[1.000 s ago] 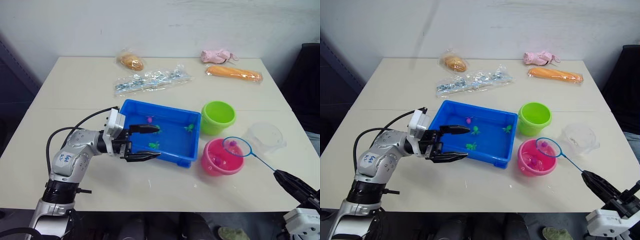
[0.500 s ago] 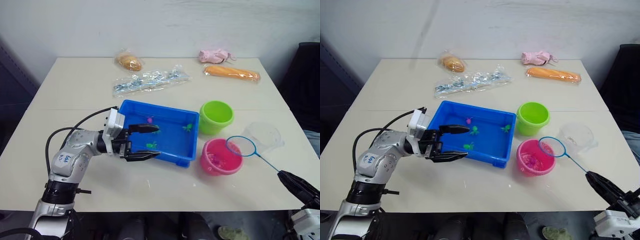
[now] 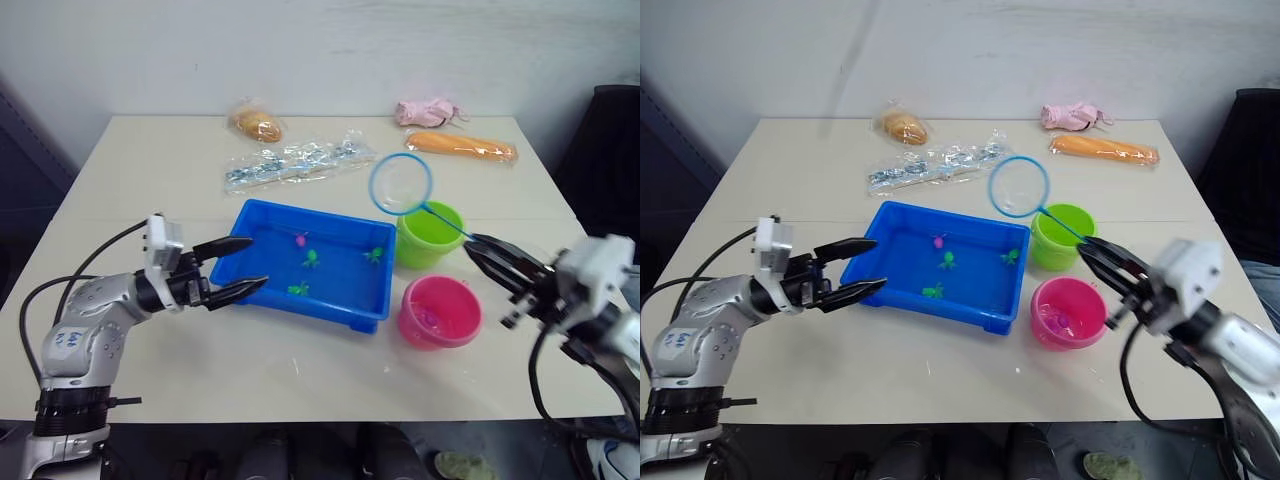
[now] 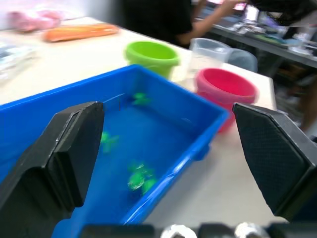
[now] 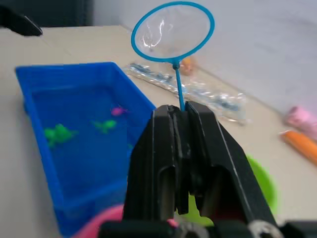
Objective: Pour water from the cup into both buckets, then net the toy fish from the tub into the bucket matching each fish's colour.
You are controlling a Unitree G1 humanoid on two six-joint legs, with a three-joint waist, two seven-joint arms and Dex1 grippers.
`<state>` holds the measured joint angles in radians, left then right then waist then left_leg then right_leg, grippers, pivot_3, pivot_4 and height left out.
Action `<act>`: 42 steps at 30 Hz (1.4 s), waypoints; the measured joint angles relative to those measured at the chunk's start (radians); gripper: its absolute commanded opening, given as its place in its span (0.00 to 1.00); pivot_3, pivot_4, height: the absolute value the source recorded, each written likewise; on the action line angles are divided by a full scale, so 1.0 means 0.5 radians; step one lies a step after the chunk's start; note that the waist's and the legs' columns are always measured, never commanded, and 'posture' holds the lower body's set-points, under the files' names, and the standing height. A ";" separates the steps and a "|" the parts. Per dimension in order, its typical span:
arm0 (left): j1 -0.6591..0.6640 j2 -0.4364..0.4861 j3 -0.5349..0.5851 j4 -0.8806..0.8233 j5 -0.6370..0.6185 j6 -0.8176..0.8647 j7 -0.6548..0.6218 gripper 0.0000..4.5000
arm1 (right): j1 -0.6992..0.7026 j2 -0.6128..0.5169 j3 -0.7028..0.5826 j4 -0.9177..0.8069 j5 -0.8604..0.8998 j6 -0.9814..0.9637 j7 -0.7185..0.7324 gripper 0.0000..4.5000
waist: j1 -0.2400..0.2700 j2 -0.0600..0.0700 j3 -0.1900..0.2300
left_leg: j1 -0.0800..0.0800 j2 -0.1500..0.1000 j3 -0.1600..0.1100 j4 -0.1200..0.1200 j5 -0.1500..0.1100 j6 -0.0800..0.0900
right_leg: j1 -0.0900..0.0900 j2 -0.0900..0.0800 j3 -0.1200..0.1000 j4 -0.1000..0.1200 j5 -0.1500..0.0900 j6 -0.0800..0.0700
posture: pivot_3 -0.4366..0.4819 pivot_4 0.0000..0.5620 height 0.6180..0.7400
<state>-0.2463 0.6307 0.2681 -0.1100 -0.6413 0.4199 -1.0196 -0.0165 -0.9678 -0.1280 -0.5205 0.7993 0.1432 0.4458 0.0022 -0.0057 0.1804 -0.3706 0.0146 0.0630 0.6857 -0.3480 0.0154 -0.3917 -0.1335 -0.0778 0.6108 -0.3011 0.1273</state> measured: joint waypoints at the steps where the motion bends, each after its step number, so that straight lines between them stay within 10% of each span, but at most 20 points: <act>1: 0.027 0.001 0.029 -0.001 0.000 -0.011 0.017 0.99 | -0.110 -0.005 0.068 0.001 0.011 0.144 -0.026 0.00 | -0.002 0.000 0.000 | 0.000 0.000 0.000 0.000 0.000 0.000 | 0.000 0.000 -0.001 0.000 0.000 0.000 | 0.48 0.27 1.00; 17: 0.199 -0.074 0.202 -0.005 0.045 -0.254 0.267 0.99 | -1.162 0.449 0.509 0.376 0.425 1.864 -0.160 0.00 | -0.009 -0.001 0.000 | -0.006 -0.001 0.002 -0.001 -0.002 0.002 | -0.003 0.002 -0.007 0.004 0.001 0.001 | 0.48 0.27 1.00; 42: 0.172 -0.128 0.053 -0.009 0.084 -0.307 0.305 0.99 | -1.447 0.813 0.716 0.749 -0.317 2.119 -0.137 0.00 | -0.018 0.000 0.000 | -0.009 -0.001 0.007 -0.003 -0.003 0.002 | -0.009 0.004 -0.006 0.004 0.001 0.002 | 0.48 0.27 1.00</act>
<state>-0.1604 0.5666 0.2948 -0.1144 -0.5990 0.2666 -0.8672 -0.7400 -0.5612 0.2301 -0.1459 0.6406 1.2026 0.3775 -0.0067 -0.0059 0.1803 -0.3750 0.0139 0.0665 0.6840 -0.3493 0.0163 -0.3963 -0.1313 -0.0810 0.6129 -0.3006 0.1281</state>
